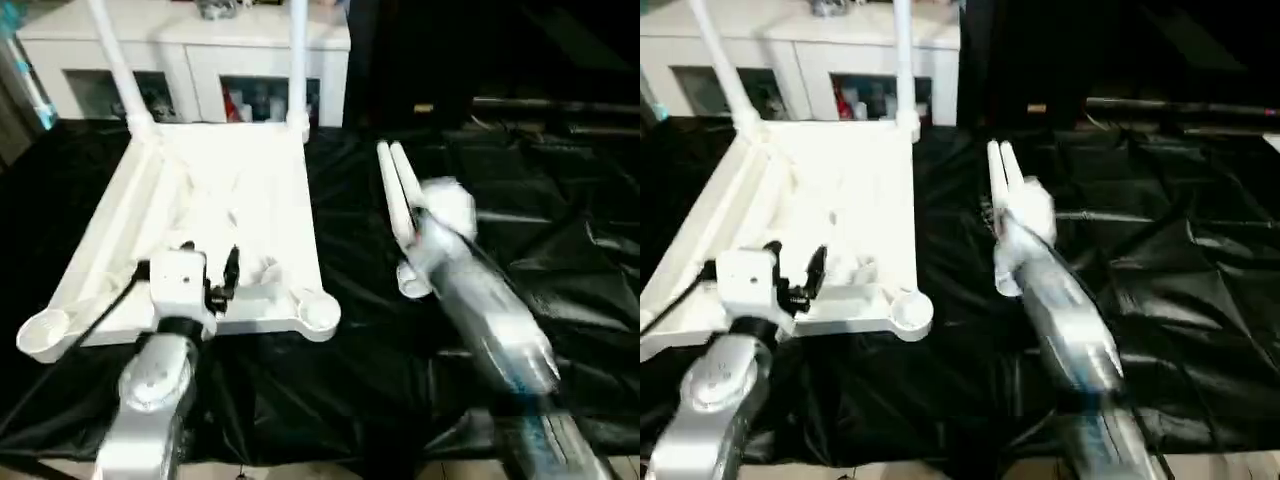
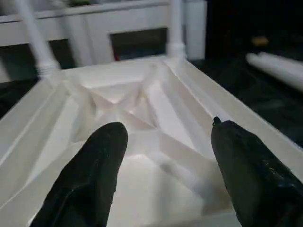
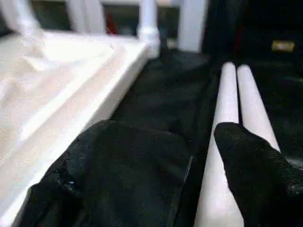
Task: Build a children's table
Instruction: Pick table leg
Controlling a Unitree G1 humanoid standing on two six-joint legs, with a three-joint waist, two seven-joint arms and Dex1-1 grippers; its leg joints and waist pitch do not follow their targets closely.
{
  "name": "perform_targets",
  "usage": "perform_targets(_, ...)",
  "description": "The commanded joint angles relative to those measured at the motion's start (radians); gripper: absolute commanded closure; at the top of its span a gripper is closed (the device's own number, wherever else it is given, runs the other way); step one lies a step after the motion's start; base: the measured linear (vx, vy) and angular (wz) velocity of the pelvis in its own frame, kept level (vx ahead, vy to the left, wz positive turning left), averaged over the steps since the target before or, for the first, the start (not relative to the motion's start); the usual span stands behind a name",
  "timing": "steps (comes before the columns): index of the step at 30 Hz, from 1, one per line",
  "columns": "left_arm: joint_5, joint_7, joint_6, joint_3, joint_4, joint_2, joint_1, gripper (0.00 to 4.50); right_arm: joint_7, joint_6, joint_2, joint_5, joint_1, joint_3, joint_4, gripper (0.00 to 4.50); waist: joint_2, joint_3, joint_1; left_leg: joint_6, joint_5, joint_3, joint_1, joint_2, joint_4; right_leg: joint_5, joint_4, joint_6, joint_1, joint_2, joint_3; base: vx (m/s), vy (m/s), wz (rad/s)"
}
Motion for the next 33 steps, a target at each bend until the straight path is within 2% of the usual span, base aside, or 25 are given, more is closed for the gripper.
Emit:
perform_targets(1,-0.011,-0.05,0.035,-0.005,-0.027,0.033,-0.004,1.21,-0.026,0.089,-0.009,-0.018,-0.053,-0.006,0.078,0.85,0.004,-0.058,0.009,0.036,-0.004,-0.017,0.007,0.057,-0.058,0.206,-0.063,-0.214,0.044,-0.093,0.055,0.0,0.0,0.0)
perform_targets(3,-0.034,-0.124,0.079,-0.016,-0.047,0.088,-0.013,1.21,-0.034,0.149,-0.022,-0.023,-0.143,-0.008,0.186,0.85,-0.007,-0.054,0.014,0.046,-0.012,-0.014,0.009,0.059,-0.062,0.199,-0.062,-0.216,0.043,-0.094,0.052,0.0,0.0,0.0)
perform_targets(6,-0.067,-0.223,0.135,-0.034,-0.098,0.165,-0.02,1.21,-0.072,0.144,-0.031,-0.023,-0.249,-0.034,0.34,0.85,-0.002,-0.046,0.027,0.015,-0.057,-0.011,0.017,0.064,-0.067,0.113,-0.062,-0.216,0.029,-0.096,0.051,0.0,0.0,0.0)
perform_targets(7,-0.087,-0.26,0.166,-0.038,-0.129,0.197,-0.02,1.21,-0.094,0.14,-0.031,-0.014,-0.294,-0.058,0.409,0.85,-0.003,-0.045,0.026,0.008,-0.065,-0.009,0.018,0.065,-0.068,0.111,-0.06,-0.216,0.028,-0.096,0.052,0.0,0.0,0.0)
perform_targets(10,-0.129,-0.314,0.224,-0.047,-0.193,0.241,-0.019,1.21,-0.133,0.14,-0.034,0.006,-0.36,-0.104,0.514,0.85,-0.005,-0.037,0.027,-0.013,-0.08,-0.006,0.015,0.065,-0.072,0.114,-0.059,-0.209,0.028,-0.097,0.052,0.0,0.0,0.0)
perform_targets(11,-0.131,-0.317,0.227,-0.047,-0.197,0.243,-0.019,1.21,-0.134,0.141,-0.034,0.007,-0.363,-0.106,0.518,0.85,-0.005,-0.038,0.027,-0.017,-0.08,-0.006,0.015,0.065,-0.072,0.119,-0.058,-0.208,0.029,-0.099,0.053,0.0,0.0,0.0)
perform_targets(13,-0.164,-0.369,0.281,-0.065,-0.26,0.287,-0.017,1.21,-0.161,0.156,-0.038,0.031,-0.398,-0.15,0.575,0.85,-0.005,-0.037,0.028,-0.022,-0.076,-0.005,0.015,0.064,-0.071,0.131,-0.056,-0.205,0.03,-0.1,0.052,0.0,0.0,0.0)
perform_targets(15,-0.173,-0.381,0.299,-0.068,-0.273,0.298,-0.019,1.21,-0.164,0.156,-0.041,0.037,-0.414,-0.158,0.603,0.85,-0.01,-0.035,0.027,-0.023,-0.068,-0.004,0.012,0.063,-0.071,0.148,-0.055,-0.205,0.032,-0.097,0.052,0.0,0.0,0.0)
perform_targets(16,-0.182,-0.405,0.327,-0.086,-0.301,0.323,-0.023,1.21,-0.161,0.178,-0.048,0.048,-0.431,-0.17,0.644,0.85,-0.016,-0.038,0.026,-0.012,-0.04,-0.002,0.009,0.06,-0.067,0.172,-0.051,-0.21,0.035,-0.097,0.052,0.0,0.0,0.0)
perform_targets(20,-0.196,-0.43,0.367,-0.103,-0.342,0.346,-0.034,1.21,-0.188,0.167,-0.061,0.043,-0.453,-0.186,0.709,0.85,-0.019,-0.04,0.027,0.015,0.029,0.002,0.001,0.058,-0.061,0.237,-0.046,-0.214,0.034,-0.092,0.05,0.0,0.0,0.0)
perform_targets(27,-0.213,-0.429,0.419,-0.105,-0.371,0.372,-0.04,1.21,-0.2,0.159,-0.076,0.057,-0.483,-0.218,0.79,0.85,-0.019,-0.034,0.024,0.005,-0.029,0.005,0.002,0.061,-0.064,0.166,-0.051,-0.217,0.03,-0.091,0.05,0.0,0.0,0.0)
perform_targets(30,-0.208,-0.43,0.428,-0.113,-0.376,0.372,-0.04,1.21,-0.171,0.175,-0.079,0.073,-0.482,-0.23,0.824,0.85,-0.024,-0.036,0.023,0.008,-0.019,0.007,0.002,0.062,-0.064,0.168,-0.051,-0.214,0.031,-0.092,0.051,0.0,0.0,0.0)
perform_targets(33,-0.213,-0.426,0.44,-0.121,-0.384,0.373,-0.043,1.21,-0.159,0.175,-0.082,0.074,-0.478,-0.244,0.855,0.85,-0.022,-0.04,0.025,0.009,-0.008,0.009,0.002,0.062,-0.061,0.177,-0.049,-0.225,0.031,-0.093,0.05,0.0,0.0,0.0)
